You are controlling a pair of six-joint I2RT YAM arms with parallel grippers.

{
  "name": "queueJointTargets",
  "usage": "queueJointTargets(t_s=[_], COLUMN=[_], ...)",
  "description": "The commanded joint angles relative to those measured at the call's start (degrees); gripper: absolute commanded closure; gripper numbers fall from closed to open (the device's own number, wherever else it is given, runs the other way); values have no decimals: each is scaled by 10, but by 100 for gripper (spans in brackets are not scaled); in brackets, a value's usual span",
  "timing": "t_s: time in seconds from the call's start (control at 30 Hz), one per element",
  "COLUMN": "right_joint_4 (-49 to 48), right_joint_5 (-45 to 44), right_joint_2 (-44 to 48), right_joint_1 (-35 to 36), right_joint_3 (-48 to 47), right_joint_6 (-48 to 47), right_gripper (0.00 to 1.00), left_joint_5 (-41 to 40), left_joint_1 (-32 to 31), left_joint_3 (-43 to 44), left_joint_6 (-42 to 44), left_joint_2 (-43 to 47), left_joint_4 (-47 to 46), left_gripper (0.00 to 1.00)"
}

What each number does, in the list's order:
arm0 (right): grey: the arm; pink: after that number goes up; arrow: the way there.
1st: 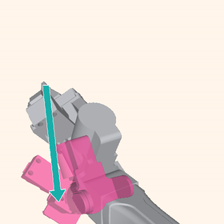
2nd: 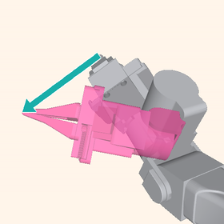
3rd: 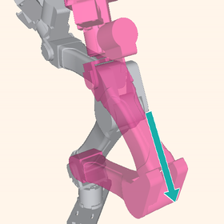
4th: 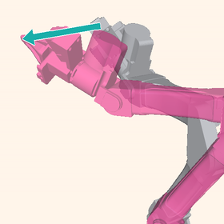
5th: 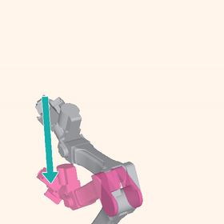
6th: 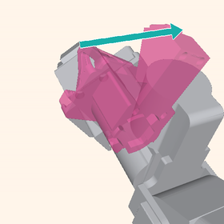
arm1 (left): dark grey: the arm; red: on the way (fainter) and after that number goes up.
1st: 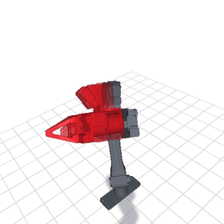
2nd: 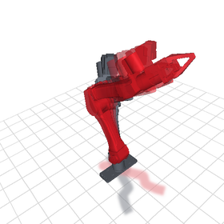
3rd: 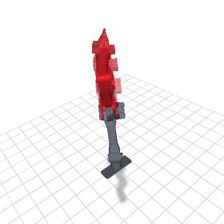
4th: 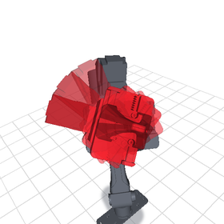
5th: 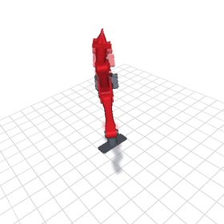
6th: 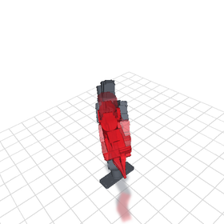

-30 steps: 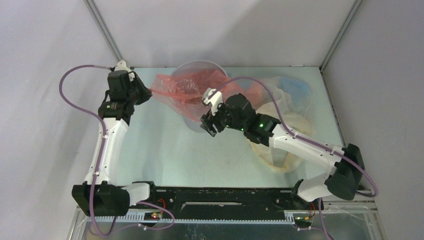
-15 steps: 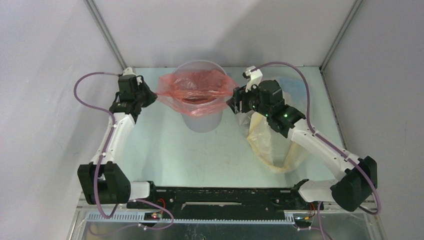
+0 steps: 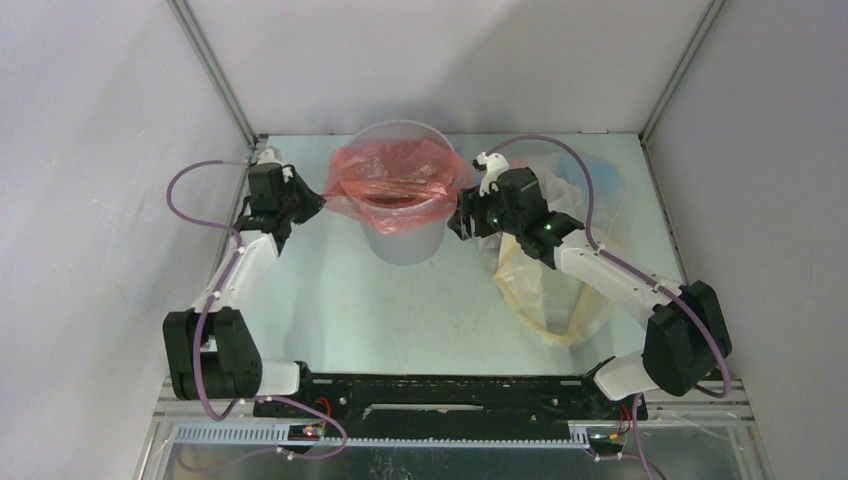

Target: Put the trash bags into the trash bin

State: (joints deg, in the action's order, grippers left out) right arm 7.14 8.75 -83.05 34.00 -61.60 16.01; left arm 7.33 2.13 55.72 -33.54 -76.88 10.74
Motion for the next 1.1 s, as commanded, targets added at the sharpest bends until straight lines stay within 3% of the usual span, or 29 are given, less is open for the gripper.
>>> queueJointTargets(t_s=[0.0, 0.07, 0.2, 0.3, 0.47, 0.67, 0.87, 1.07], right_joint_4=[-39, -33, -38, -56, -66, -57, -65, -131], right_joint_5=[2, -5, -8, 3, -38, -162, -202, -215], right_joint_2=[7, 11, 37, 67, 109, 139, 151, 140], right_joint_1=[-11, -12, -12, -11, -3, 26, 52, 78], right_joint_3=[-5, -5, 13, 39, 78, 113, 148, 148], right_joint_6=[18, 23, 30, 64, 215, 404, 588, 614], right_gripper=[30, 24, 14, 10, 9, 9, 17, 22], left_joint_5=[8, -7, -36, -47, -72, -35, 58, 110], left_joint_1=[5, 5, 5, 5, 5, 5, 5, 5], left_joint_3=[-11, -29, -60, -92, -172, -210, -254, -288], left_joint_6=[-6, -6, -9, -21, -78, -162, -324, -403], left_joint_2=[36, 59, 119, 166, 277, 360, 359, 313], left_joint_4=[-53, -64, -73, -82, -105, -101, -167, -267], left_gripper=[100, 99, 87, 73, 37, 12, 19, 30])
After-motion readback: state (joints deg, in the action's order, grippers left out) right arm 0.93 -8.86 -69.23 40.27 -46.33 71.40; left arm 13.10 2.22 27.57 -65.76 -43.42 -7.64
